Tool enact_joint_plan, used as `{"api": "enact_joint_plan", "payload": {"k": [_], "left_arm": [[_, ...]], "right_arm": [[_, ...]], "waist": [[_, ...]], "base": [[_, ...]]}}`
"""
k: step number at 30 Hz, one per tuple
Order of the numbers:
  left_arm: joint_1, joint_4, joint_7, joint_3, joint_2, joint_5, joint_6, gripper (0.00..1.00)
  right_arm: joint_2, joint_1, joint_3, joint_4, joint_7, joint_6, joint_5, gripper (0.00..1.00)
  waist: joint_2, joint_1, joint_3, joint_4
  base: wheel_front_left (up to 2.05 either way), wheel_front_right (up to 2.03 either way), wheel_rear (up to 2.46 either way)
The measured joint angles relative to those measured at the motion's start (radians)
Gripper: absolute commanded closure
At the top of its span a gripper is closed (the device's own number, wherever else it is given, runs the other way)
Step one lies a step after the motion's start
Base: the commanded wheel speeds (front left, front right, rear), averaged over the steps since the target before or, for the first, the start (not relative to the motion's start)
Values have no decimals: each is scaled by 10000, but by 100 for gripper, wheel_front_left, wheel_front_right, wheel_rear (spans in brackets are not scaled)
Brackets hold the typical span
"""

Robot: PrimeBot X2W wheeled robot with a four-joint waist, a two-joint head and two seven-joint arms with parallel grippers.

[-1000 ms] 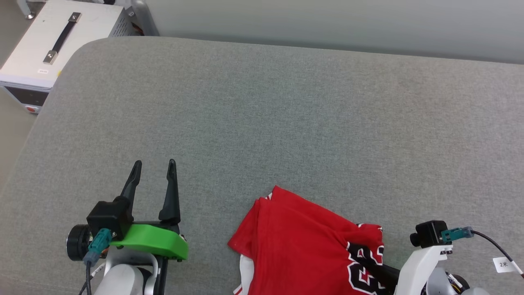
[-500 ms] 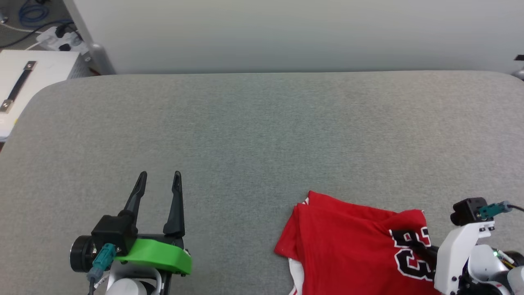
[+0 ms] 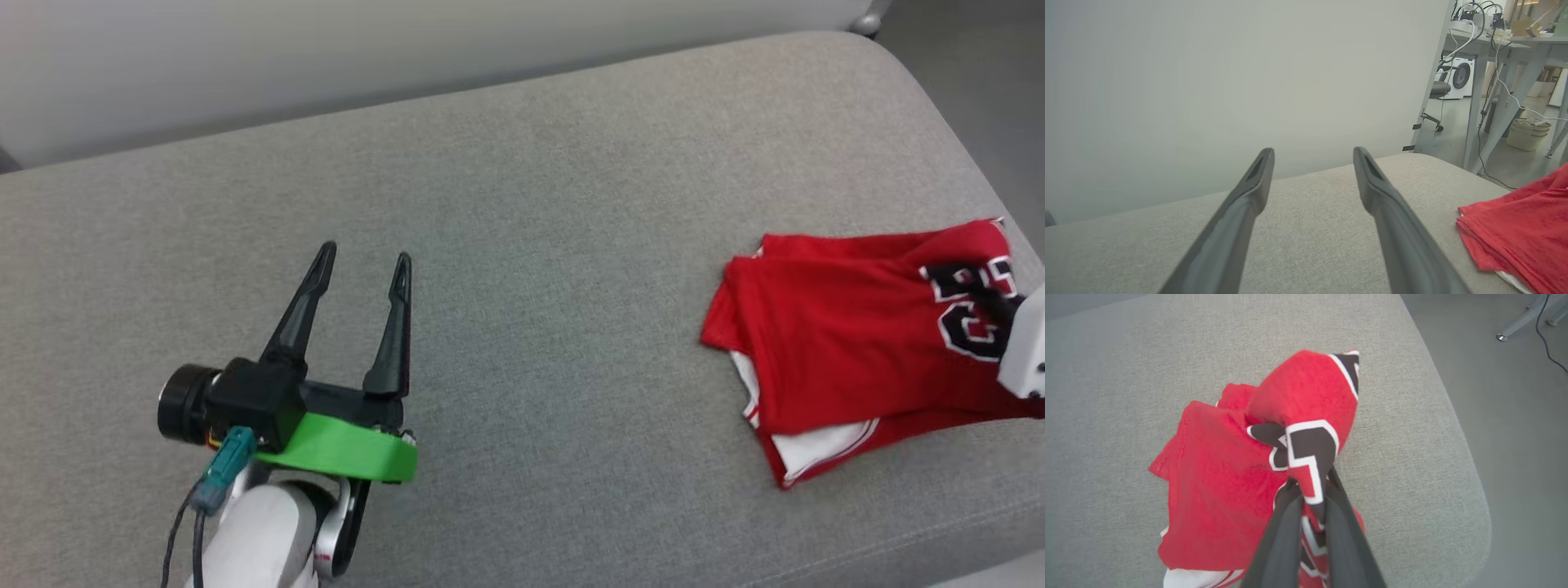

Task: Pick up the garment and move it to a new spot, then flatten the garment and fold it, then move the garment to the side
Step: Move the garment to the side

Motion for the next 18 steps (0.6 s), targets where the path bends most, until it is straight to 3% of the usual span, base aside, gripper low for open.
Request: {"api": "enact_joint_plan", "payload": {"k": [6,18], "left_arm": [[-1295,-385,405,-313,178,349,-357,0],[-3174,-1237,995,-639,437,922,-719,0]], "right_arm": [[-552,-1407,-566,1028,-777,0,-201,100],[-1200,-3525,-1256,2828,-2849,0,-828,100]], "waist": [[0,0,1196,-511],[0,2,3819,-788]], "base": [[0,0,0],[0,0,0]]}}
